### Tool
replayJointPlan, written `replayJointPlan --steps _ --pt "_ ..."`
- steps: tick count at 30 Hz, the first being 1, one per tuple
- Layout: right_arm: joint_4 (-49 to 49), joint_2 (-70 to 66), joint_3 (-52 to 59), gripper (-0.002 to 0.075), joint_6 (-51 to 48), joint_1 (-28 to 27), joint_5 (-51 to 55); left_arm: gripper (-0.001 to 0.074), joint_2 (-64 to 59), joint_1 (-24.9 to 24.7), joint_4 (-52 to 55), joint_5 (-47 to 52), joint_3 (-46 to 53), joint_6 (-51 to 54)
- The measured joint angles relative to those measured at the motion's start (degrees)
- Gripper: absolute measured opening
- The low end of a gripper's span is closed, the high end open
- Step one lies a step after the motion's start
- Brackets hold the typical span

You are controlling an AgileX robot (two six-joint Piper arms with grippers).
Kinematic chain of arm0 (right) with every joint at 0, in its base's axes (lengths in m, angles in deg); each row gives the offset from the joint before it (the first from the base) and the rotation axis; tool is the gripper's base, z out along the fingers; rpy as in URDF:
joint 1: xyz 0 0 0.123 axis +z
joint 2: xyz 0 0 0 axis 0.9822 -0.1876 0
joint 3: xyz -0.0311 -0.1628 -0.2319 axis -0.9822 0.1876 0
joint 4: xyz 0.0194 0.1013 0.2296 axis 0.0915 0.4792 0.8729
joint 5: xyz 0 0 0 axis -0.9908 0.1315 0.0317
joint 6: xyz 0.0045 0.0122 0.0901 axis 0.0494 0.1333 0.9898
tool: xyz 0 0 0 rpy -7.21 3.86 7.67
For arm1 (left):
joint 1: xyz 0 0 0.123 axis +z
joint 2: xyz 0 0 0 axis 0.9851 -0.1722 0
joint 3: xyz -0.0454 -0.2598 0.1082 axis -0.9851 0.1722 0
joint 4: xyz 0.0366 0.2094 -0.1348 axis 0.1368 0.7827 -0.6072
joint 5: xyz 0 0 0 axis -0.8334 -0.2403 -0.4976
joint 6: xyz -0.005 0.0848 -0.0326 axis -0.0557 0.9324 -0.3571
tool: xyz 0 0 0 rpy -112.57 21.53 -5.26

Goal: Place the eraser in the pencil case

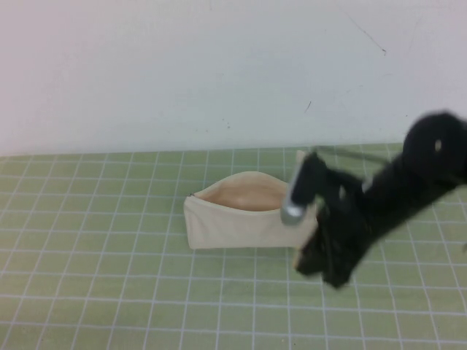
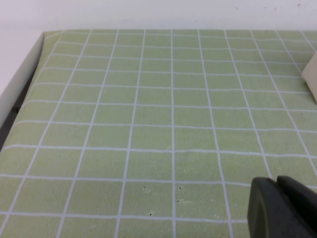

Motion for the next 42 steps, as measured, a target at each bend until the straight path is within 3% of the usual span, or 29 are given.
replayJointPlan --steps 12,19,23,26,30,32,37,42 --pt "0.94 -5.83 -22.93 0.0207 -0.84 0.1 -6.04 -0.0001 0.0 0.0 0.0 0.0 0.0 0.0" --pt "2.08 -11.99 -29.08 0.0397 -0.78 0.1 -3.71 -0.0001 0.0 0.0 0.0 0.0 0.0 0.0" --pt "2.08 -11.99 -31.56 0.0414 0.8 0.1 -1.29 -0.0001 0.0 0.0 0.0 0.0 0.0 0.0" --pt "1.76 -10.9 -34.48 0.0347 1.55 0.1 2.69 -0.0001 0.0 0.0 0.0 0.0 0.0 0.0" --pt "-1.51 -6.69 -40.62 0.012 4.61 0.1 11.76 -0.0001 0.0 0.0 0.0 0.0 0.0 0.0" --pt "-4.43 -3.87 -44.7 0.0057 7.77 0.1 15.06 -0.0001 0.0 0.0 0.0 0.0 0.0 0.0" --pt "-16.83 4.5 -51.21 0.001 16.31 0.1 22.81 -0.0001 0.0 0.0 0.0 0.0 0.0 0.0" --pt "-32.92 11.47 -48.07 0.0006 24.52 -0.04 26.05 -0.0001 0.0 0.0 0.0 0.0 0.0 0.0"
